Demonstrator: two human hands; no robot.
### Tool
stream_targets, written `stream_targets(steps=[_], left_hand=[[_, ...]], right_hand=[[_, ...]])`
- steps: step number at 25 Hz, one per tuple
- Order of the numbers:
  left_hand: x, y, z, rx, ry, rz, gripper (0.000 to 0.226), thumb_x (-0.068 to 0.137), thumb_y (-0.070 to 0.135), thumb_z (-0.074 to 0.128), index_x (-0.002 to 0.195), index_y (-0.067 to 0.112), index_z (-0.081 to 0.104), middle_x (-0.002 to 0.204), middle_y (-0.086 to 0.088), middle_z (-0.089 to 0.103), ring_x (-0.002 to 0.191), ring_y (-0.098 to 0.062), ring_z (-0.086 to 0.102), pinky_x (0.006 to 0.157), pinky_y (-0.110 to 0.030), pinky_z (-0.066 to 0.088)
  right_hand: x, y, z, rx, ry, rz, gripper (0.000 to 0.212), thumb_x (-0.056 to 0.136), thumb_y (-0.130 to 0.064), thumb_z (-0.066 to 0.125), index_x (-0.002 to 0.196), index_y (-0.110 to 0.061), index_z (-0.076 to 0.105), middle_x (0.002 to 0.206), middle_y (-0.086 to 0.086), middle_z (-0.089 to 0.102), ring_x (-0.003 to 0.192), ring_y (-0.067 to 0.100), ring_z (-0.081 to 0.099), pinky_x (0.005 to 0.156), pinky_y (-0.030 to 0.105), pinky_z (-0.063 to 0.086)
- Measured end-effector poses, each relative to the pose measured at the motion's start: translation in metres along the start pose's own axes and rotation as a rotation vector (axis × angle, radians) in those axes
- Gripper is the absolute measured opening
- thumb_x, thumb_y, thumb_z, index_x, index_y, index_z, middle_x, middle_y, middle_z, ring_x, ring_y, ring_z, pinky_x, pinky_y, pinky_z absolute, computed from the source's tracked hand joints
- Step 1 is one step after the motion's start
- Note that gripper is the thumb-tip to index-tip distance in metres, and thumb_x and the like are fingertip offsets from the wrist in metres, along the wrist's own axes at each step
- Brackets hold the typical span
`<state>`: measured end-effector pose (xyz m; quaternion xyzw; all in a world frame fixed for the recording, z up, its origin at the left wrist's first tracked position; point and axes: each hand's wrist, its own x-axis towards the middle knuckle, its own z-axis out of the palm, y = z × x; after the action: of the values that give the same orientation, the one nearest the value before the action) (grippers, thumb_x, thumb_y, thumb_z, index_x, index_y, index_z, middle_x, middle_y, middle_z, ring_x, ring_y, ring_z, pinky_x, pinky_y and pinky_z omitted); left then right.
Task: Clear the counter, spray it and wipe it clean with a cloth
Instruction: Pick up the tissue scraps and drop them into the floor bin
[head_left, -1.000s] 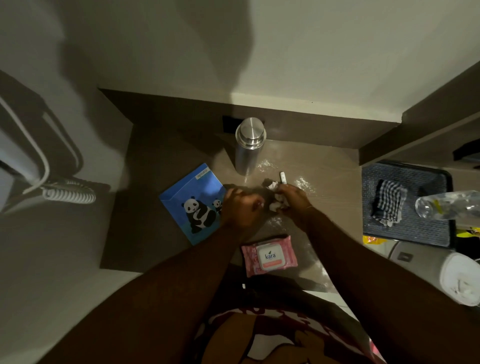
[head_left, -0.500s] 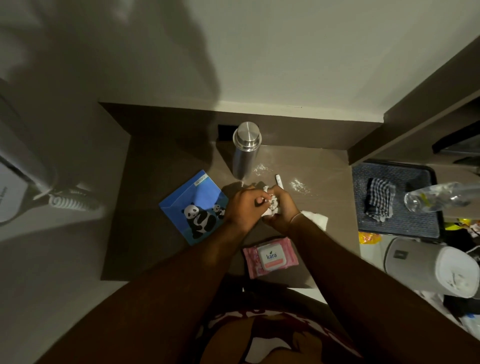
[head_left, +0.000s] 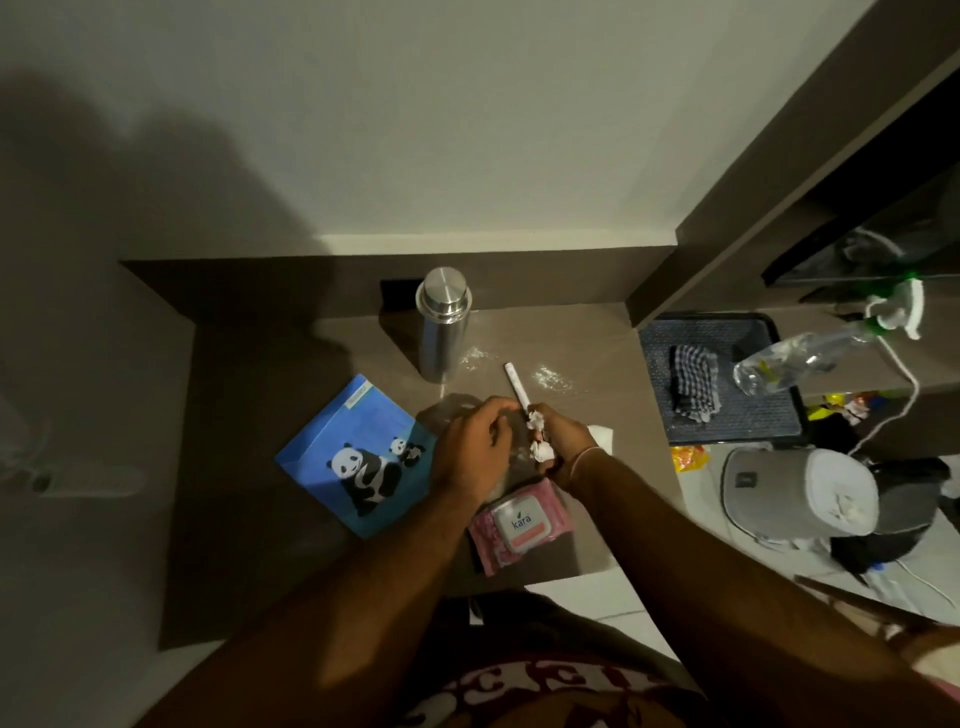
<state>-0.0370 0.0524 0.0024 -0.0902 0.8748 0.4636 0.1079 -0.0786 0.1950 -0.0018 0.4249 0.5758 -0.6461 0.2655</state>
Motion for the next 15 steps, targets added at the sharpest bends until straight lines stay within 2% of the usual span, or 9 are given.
stream_targets(steps=[2, 5, 7, 9, 12, 15], left_hand=[[-0.002, -0.01, 0.001, 0.196, -0.006, 0.054, 0.03, 0.103, 0.03, 0.05, 0.131, 0.038, 0.059, 0.127, 0.005, 0.069, 0.116, -0.012, 0.061, 0.095, -0.033, 0.056], [-0.009, -0.017, 0.01, 0.477, -0.006, 0.113, 0.045, 0.101, 0.032, 0.046, 0.146, 0.027, 0.051, 0.145, 0.001, 0.06, 0.134, -0.021, 0.053, 0.11, -0.041, 0.047], [-0.013, -0.005, 0.021, 0.612, 0.029, 0.191, 0.049, 0.097, 0.035, 0.045, 0.144, 0.025, 0.052, 0.141, 0.0, 0.062, 0.13, -0.023, 0.056, 0.111, -0.042, 0.045], [-0.017, 0.023, 0.049, 0.625, 0.026, 0.32, 0.048, 0.093, 0.036, 0.045, 0.137, 0.021, 0.056, 0.132, -0.003, 0.064, 0.124, -0.027, 0.06, 0.11, -0.044, 0.046], [-0.033, 0.072, 0.112, 0.622, -0.028, 0.449, 0.05, 0.097, 0.034, 0.05, 0.144, 0.017, 0.054, 0.145, -0.006, 0.058, 0.136, -0.029, 0.054, 0.117, -0.047, 0.039], [-0.064, 0.118, 0.193, 0.77, -0.179, 0.499, 0.059, 0.105, 0.042, 0.034, 0.16, 0.021, 0.034, 0.167, -0.003, 0.038, 0.156, -0.024, 0.034, 0.129, -0.046, 0.022]], right_hand=[[-0.007, -0.005, -0.025, 0.051, 0.016, -0.022, 0.024, 0.093, -0.022, 0.067, 0.072, -0.009, 0.071, 0.062, 0.008, 0.059, 0.045, 0.021, 0.053, 0.043, 0.024, 0.039], [-0.012, -0.013, -0.085, 0.193, 0.054, -0.047, 0.02, 0.099, -0.024, 0.062, 0.088, -0.008, 0.068, 0.069, 0.013, 0.061, 0.049, 0.024, 0.058, 0.043, 0.025, 0.045], [-0.014, -0.013, -0.138, 0.282, 0.127, -0.044, 0.024, 0.101, -0.026, 0.061, 0.08, -0.015, 0.06, 0.056, 0.005, 0.059, 0.04, 0.016, 0.055, 0.038, 0.019, 0.038], [-0.015, -0.007, -0.199, 0.357, 0.233, -0.058, 0.033, 0.102, -0.027, 0.061, 0.071, -0.021, 0.051, 0.044, -0.003, 0.052, 0.032, 0.01, 0.047, 0.036, 0.013, 0.028], [-0.014, 0.011, -0.281, 0.356, 0.396, -0.039, 0.023, 0.096, -0.026, 0.067, 0.077, -0.017, 0.058, 0.063, 0.005, 0.056, 0.049, 0.02, 0.049, 0.047, 0.02, 0.033], [-0.004, 0.042, -0.361, 0.25, 0.454, 0.005, 0.016, 0.096, -0.027, 0.063, 0.089, -0.013, 0.062, 0.079, 0.008, 0.058, 0.058, 0.021, 0.05, 0.052, 0.024, 0.039]])
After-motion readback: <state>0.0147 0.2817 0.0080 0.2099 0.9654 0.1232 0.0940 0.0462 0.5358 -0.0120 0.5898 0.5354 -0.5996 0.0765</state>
